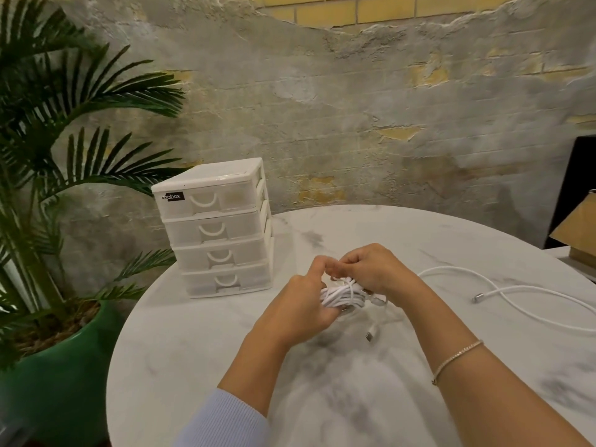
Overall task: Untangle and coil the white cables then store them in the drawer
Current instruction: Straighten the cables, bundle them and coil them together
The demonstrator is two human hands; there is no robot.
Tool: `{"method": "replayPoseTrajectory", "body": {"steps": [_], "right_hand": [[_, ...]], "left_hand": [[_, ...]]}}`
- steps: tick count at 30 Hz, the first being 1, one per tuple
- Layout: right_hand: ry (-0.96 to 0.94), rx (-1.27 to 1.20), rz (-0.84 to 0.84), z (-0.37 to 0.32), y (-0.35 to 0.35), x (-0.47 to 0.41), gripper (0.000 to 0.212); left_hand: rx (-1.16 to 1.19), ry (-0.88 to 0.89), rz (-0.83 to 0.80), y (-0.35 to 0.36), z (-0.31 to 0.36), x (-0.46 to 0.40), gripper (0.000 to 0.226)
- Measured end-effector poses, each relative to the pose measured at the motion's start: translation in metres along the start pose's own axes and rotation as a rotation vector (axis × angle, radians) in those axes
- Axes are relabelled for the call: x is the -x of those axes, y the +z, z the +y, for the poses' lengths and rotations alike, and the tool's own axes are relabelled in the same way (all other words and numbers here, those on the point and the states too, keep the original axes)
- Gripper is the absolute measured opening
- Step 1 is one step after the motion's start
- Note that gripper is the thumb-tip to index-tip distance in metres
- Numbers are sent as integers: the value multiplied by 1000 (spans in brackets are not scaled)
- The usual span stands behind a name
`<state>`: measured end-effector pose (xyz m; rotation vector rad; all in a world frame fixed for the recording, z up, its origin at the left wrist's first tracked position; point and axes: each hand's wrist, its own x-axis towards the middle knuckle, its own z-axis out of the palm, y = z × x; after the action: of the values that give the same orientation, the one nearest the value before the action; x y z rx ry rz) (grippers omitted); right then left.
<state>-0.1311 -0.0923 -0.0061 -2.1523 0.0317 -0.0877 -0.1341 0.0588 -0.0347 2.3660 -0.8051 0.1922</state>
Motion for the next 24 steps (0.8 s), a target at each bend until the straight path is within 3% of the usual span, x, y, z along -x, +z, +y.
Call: {"method": "replayPoseTrajectory", "body": {"steps": [2,10,13,18,20,24], "right_hand": [[75,-33,-22,2,-1,0,19],[100,-26,57,6,3,-2,20],[2,86,205,8,6,-5,18],[-279,277,455,2,7,-2,13],[-370,230,439,-4,9,2,7],[-316,202,158,-8,12,9,8]], "left_hand": [[-23,28,-10,2,2,0,49],[4,9,39,7,2,1,15],[30,-63,81,5,2,-1,24],[170,-256,201,0,-3,-5,3],[246,-320,251,-2,-4,-5,3],[497,-443,354,-5,-9,-6,5]]}}
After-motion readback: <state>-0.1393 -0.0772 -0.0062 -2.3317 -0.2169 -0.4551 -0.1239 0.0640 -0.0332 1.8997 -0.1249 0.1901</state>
